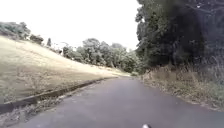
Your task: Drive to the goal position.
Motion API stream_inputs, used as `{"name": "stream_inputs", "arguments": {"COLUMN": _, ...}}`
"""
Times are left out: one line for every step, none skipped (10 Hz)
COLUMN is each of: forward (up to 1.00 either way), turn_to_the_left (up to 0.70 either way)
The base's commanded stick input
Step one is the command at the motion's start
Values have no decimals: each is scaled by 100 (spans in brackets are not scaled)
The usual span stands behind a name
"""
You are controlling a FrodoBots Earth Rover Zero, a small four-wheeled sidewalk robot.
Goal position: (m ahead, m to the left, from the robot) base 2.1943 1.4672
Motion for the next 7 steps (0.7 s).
{"name": "stream_inputs", "arguments": {"forward": 45, "turn_to_the_left": 0}}
{"name": "stream_inputs", "arguments": {"forward": 45, "turn_to_the_left": 0}}
{"name": "stream_inputs", "arguments": {"forward": 45, "turn_to_the_left": 0}}
{"name": "stream_inputs", "arguments": {"forward": 45, "turn_to_the_left": 0}}
{"name": "stream_inputs", "arguments": {"forward": 45, "turn_to_the_left": 0}}
{"name": "stream_inputs", "arguments": {"forward": 45, "turn_to_the_left": 0}}
{"name": "stream_inputs", "arguments": {"forward": 45, "turn_to_the_left": 0}}
